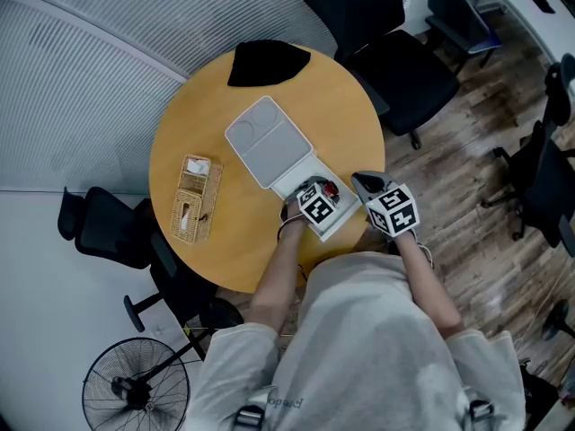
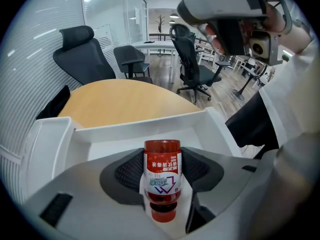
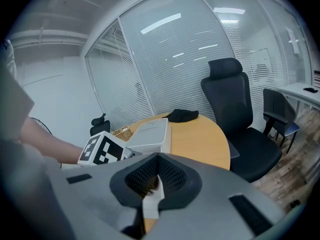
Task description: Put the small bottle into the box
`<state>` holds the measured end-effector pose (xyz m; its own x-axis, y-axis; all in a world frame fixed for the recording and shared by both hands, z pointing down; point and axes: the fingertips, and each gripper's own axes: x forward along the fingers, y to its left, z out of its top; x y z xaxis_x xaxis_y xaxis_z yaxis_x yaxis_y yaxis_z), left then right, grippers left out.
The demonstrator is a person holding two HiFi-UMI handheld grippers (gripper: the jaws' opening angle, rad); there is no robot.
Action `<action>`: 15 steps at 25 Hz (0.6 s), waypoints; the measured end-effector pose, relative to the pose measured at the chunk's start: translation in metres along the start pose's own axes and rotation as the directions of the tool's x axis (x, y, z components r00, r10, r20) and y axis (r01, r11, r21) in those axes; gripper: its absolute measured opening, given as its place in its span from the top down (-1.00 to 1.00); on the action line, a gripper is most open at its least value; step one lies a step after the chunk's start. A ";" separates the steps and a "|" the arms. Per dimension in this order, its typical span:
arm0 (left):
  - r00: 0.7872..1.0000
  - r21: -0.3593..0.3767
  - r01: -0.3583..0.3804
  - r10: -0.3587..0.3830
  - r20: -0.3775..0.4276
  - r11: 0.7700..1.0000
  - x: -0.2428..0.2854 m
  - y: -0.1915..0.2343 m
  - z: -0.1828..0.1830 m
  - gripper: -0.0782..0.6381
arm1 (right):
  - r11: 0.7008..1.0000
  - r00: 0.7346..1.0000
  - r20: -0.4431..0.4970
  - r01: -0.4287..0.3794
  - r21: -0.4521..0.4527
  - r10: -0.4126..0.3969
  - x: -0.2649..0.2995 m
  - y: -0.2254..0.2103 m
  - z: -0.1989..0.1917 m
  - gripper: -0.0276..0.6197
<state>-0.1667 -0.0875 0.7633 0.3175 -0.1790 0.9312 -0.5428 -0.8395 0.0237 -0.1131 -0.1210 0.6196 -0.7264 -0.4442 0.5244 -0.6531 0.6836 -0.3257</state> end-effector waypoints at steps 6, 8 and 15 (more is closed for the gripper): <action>0.999 0.034 0.037 -0.037 -0.002 0.999 0.002 -0.008 -0.002 0.12 | 1.000 1.000 -0.002 0.000 -0.001 0.000 0.002 0.002 -0.002 0.86; 0.999 0.035 0.045 -0.045 -0.002 0.998 0.002 -0.010 -0.002 0.12 | 1.000 1.000 -0.002 0.001 -0.001 -0.001 0.002 0.002 -0.002 0.86; 0.999 0.036 0.053 -0.053 0.000 0.998 0.003 -0.011 -0.004 0.11 | 1.000 1.000 -0.003 0.002 0.001 -0.002 0.002 0.002 -0.003 0.86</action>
<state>-0.1625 -0.0767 0.7672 0.3458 -0.1339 0.9287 -0.4971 -0.8656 0.0603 -0.1158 -0.1186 0.6225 -0.7241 -0.4438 0.5279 -0.6551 0.6819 -0.3254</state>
